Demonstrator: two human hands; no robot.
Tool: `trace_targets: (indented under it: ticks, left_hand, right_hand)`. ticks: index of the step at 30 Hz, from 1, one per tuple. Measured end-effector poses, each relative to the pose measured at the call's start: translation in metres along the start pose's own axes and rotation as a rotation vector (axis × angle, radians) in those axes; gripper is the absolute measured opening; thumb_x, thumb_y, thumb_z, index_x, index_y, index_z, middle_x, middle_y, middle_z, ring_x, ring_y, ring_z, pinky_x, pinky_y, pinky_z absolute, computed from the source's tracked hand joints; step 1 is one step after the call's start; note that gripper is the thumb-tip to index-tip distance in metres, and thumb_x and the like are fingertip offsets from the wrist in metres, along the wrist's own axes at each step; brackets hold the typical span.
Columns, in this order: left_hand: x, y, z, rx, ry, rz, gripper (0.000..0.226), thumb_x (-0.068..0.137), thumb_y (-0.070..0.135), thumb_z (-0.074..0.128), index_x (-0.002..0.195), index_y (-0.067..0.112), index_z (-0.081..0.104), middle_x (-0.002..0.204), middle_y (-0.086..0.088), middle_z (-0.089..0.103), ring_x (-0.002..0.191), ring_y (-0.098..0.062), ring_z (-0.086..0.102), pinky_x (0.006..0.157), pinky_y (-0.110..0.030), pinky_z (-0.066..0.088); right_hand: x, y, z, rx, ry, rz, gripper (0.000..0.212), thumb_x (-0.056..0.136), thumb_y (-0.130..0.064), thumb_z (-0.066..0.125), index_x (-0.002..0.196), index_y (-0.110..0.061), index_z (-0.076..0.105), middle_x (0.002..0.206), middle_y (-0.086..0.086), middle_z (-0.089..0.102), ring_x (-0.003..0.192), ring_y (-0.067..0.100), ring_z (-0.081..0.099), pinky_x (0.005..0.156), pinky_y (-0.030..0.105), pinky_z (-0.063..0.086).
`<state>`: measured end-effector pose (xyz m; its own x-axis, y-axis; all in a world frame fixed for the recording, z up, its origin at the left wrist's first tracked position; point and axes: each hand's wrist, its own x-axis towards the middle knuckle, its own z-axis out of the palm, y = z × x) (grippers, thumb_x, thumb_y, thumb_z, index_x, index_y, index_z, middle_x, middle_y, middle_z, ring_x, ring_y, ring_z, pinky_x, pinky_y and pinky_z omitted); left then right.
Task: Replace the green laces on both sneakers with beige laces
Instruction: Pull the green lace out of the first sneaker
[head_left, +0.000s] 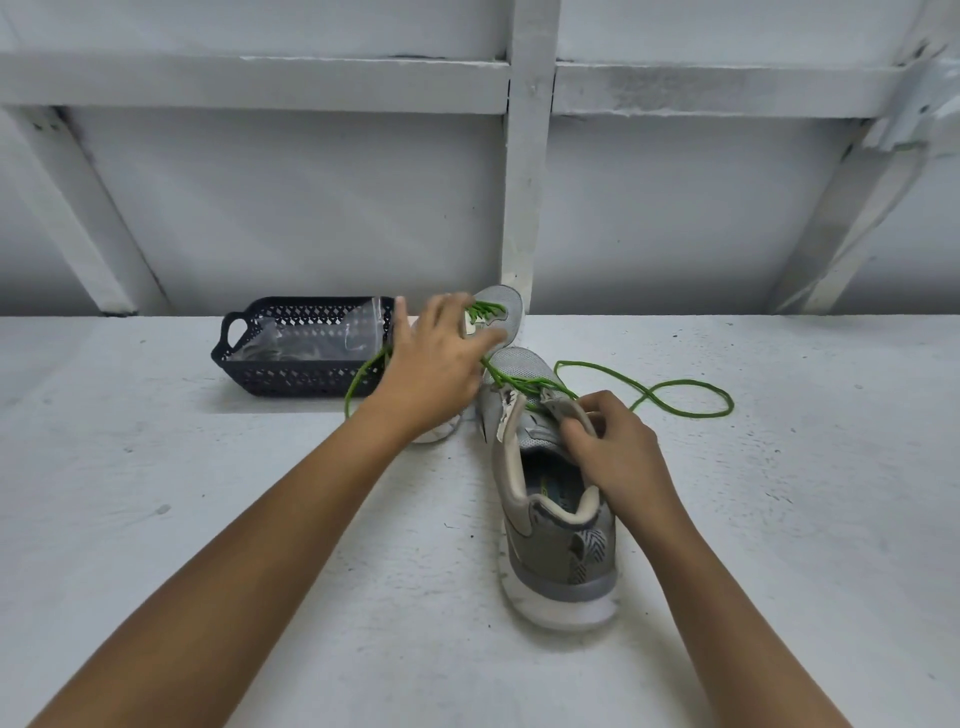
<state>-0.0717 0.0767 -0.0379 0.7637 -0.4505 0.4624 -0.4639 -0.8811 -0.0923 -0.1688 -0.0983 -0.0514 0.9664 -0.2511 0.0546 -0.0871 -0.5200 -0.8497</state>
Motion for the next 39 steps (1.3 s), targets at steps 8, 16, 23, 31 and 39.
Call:
trace_targets:
  ticks: [8,16,23,31,39]
  left_hand:
    - [0.0,0.012,0.012,0.06,-0.092,0.125,0.009,0.082,0.016,0.065,0.089,0.011,0.067,0.113,-0.012,0.057,0.12,-0.033,0.045,0.104,-0.071,0.015]
    - [0.002,-0.017,-0.01,-0.14,0.205,-0.146,0.026,0.078,0.023,0.035,0.082,0.004,0.052,0.076,-0.009,0.048,0.076,-0.03,0.051,0.078,-0.043,0.04]
    - [-0.038,-0.005,-0.029,-0.313,0.179,-0.208,0.026,0.076,0.029,0.037,0.077,0.011,0.055,0.078,0.0,0.052,0.067,-0.021,0.048,0.056,-0.027,0.035]
    - [-0.053,0.045,-0.027,-0.698,-0.111,-0.451,0.046,0.089,0.058,0.042,0.116,0.024,0.055,0.115,0.006,0.053,0.106,-0.012,0.053,0.084,-0.031,0.045]
    - [-0.058,0.072,-0.01,-0.968,-0.248,-0.533,0.066,0.09,0.035,0.058,0.147,0.022,0.026,0.151,0.001,0.025,0.14,-0.011,0.024,0.105,-0.021,0.02]
  right_hand:
    - [0.0,0.0,-0.001,0.0,0.002,0.001,0.017,0.088,-0.026,0.055,0.104,-0.02,0.059,0.093,-0.004,0.061,0.085,0.013,0.056,0.062,0.017,0.04]
    - [0.001,0.0,0.0,0.005,0.003,0.006,0.016,0.088,-0.026,0.056,0.102,-0.02,0.059,0.094,-0.003,0.061,0.088,0.015,0.057,0.068,0.026,0.039]
    - [0.003,-0.002,-0.003,-0.006,-0.015,0.006,0.032,0.093,-0.048,0.047,0.096,-0.019,0.061,0.088,-0.008,0.06,0.085,0.01,0.054,0.067,0.026,0.038]
    - [0.069,0.013,0.001,-0.14,-0.056,-0.063,0.029,0.093,-0.015,0.053,0.119,-0.015,0.065,0.126,0.005,0.061,0.111,0.02,0.058,0.087,0.021,0.037]
    - [0.081,0.014,0.0,-0.252,-0.1,-0.156,0.004,0.087,-0.017,0.062,0.087,-0.015,0.066,0.092,0.005,0.069,0.086,0.016,0.059,0.068,0.022,0.035]
